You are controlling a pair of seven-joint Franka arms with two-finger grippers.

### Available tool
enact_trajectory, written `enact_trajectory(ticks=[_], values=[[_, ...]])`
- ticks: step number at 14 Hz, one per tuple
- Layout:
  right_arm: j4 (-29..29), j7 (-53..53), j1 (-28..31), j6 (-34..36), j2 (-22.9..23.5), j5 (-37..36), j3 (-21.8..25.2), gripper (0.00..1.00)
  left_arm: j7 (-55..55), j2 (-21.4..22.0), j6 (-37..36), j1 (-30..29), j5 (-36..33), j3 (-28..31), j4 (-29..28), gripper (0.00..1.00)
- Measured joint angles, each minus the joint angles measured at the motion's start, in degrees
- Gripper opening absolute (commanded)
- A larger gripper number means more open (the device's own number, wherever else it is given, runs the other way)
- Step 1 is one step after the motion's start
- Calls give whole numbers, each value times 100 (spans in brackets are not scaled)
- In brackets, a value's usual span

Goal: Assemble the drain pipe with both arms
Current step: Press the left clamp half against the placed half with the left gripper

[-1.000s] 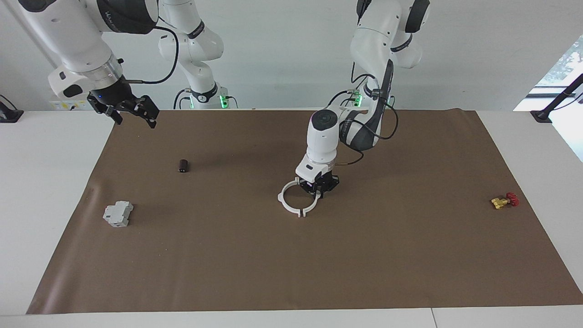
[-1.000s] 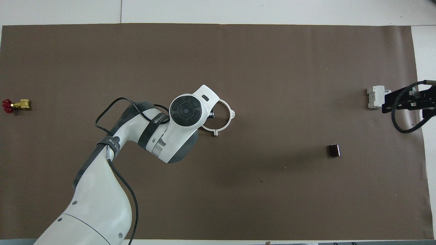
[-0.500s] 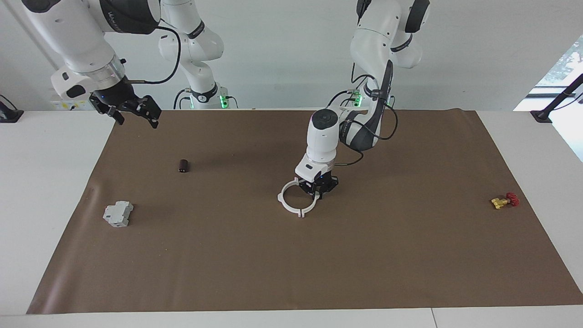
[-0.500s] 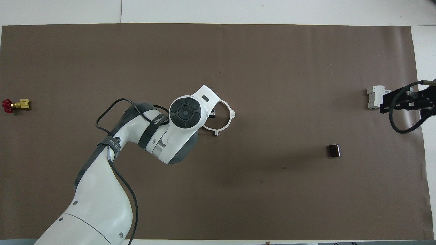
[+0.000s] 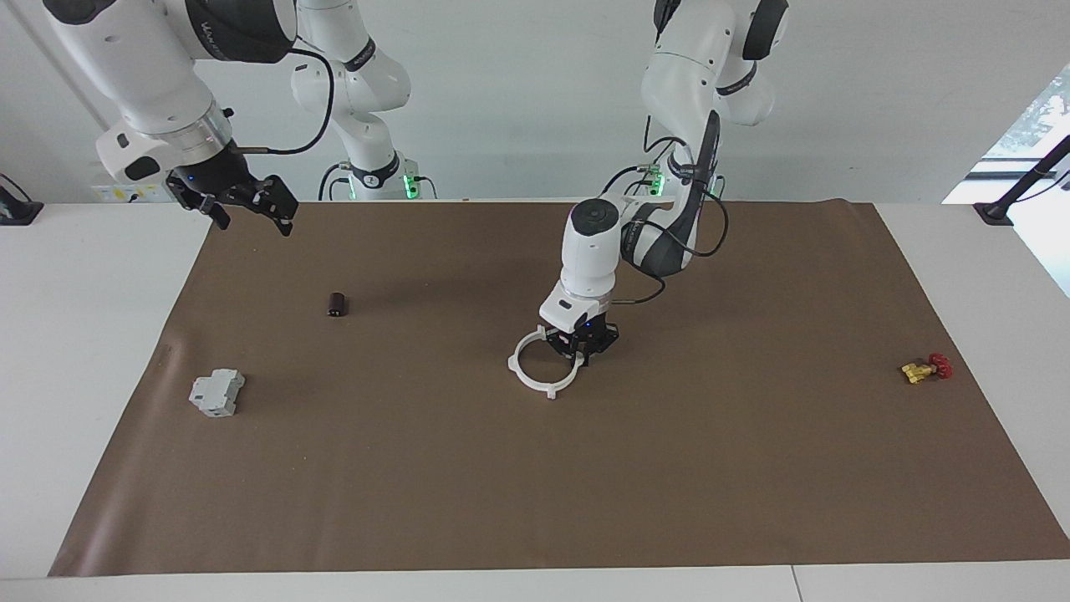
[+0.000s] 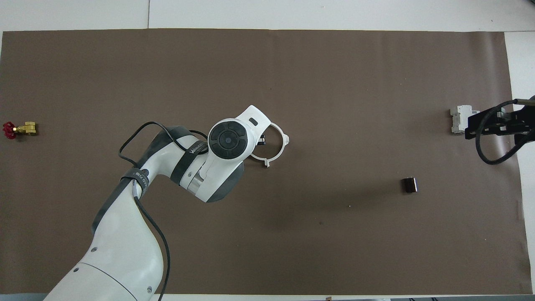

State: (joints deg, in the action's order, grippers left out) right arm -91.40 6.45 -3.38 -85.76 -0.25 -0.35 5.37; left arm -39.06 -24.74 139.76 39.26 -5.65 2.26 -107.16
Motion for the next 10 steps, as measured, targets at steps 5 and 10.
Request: enact_trajectory(ticks=[5,10], values=[[0,0,1,0,0,0,1,100,36,2,45,0,-1,1,-15,0],[0,0,1,0,0,0,1,100,51,7,151,0,-2,2,-72,76]])
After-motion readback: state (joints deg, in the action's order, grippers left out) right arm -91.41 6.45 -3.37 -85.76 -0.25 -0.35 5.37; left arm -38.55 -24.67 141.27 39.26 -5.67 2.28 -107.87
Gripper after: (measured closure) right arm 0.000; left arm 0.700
